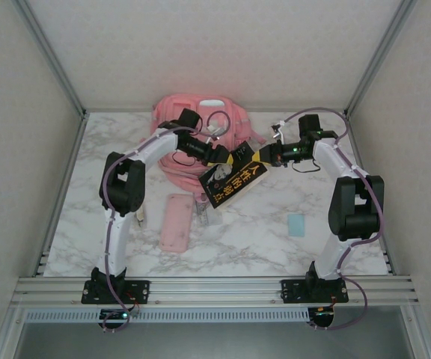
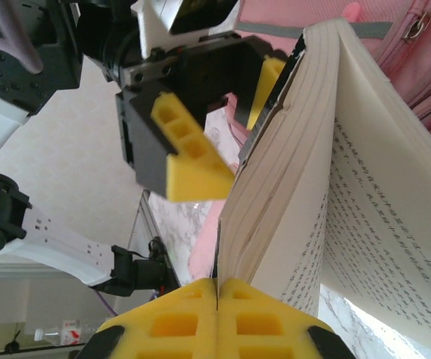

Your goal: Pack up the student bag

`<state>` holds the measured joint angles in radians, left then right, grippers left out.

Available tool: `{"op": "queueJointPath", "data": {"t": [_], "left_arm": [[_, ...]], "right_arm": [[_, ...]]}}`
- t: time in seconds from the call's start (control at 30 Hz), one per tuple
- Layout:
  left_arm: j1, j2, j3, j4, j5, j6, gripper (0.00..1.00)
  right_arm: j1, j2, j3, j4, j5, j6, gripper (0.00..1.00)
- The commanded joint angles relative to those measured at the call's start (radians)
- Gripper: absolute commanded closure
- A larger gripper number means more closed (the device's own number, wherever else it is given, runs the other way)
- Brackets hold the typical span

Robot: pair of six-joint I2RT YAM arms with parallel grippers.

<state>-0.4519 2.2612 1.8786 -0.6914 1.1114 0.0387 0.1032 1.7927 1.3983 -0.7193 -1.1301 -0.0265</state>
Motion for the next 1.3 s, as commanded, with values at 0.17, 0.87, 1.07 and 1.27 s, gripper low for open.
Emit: {"op": "queueJointPath", "data": {"t": [0.17, 0.87, 1.07, 1.27], "left_arm": [[-0.021, -0.083, -0.061, -0.166, 0.153, 0.155, 0.45], [-0.011, -0.202, -0.074, 0.135, -0.220, -0.258, 1.00], [0.008, -0.292, -0.121, 0.379, -0.482, -0.528, 1.00], [-0.002, -0.349, -0.289, 0.757, -0.685, -0.831, 1.00]], "right_arm": [[0.010, 0.049, 0.045, 0.019, 0.010, 0.019, 1.00], [0.012, -0.167, -0.080, 0.074, 0.506, 0.316, 0.01], [0.038, -0.346, -0.300, 0.268, 0.619, 0.628, 0.01], [0.177, -0.509, -0.531, 0.603, 0.758, 0.984, 0.01]]}}
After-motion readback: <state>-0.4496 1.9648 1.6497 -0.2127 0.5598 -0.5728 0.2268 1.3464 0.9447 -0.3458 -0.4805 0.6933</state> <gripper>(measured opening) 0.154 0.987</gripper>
